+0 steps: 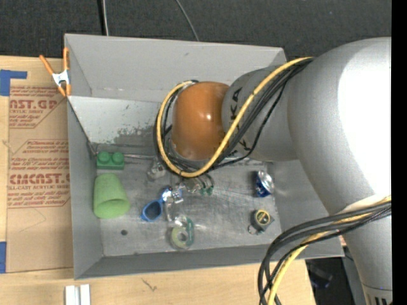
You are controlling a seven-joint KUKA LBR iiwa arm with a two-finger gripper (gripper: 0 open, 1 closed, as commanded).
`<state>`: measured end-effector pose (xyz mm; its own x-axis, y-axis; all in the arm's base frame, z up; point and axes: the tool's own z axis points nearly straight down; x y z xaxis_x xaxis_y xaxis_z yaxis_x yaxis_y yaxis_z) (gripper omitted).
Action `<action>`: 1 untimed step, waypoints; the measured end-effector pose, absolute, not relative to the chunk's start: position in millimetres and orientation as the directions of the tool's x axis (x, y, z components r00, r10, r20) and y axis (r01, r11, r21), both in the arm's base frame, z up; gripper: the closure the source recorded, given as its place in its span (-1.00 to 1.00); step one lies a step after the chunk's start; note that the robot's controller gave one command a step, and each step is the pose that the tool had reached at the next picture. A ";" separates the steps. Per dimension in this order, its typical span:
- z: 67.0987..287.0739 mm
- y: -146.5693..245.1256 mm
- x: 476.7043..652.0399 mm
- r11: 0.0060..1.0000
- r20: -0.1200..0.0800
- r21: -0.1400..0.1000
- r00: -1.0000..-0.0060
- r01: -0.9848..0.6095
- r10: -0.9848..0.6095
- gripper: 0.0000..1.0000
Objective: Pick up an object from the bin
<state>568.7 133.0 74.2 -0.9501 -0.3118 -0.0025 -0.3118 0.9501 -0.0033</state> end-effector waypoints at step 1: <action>75.5 118.0 566.2 0.948 -0.016 0.005 -0.948 -0.317 -0.317 -1.00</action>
Offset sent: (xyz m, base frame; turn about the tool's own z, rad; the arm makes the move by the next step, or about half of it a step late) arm -0.0061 -0.0202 -0.0042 -0.0050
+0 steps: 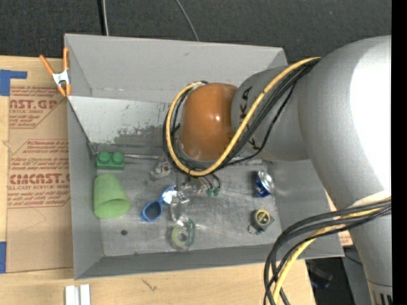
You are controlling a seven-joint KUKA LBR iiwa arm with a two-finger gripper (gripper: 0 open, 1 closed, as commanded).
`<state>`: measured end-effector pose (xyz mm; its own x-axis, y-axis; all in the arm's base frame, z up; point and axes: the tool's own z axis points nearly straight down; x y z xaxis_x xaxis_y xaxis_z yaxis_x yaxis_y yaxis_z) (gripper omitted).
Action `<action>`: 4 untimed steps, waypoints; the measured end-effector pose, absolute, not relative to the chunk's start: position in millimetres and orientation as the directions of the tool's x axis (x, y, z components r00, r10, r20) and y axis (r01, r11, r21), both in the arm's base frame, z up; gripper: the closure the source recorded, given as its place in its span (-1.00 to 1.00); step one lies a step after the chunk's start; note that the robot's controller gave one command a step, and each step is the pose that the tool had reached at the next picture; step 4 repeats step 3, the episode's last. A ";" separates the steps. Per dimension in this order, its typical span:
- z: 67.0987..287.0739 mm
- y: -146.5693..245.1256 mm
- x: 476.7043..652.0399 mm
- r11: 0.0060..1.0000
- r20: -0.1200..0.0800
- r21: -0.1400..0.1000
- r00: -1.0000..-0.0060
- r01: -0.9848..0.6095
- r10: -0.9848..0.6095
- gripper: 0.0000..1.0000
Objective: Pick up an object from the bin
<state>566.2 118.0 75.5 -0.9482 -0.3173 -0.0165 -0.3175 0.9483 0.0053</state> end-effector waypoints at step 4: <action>199.7 119.2 570.6 0.948 -0.003 0.000 -0.948 -0.318 -0.318 1.00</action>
Offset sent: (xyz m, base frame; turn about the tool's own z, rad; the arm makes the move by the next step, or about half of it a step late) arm 0.0000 0.0000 0.0000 0.0000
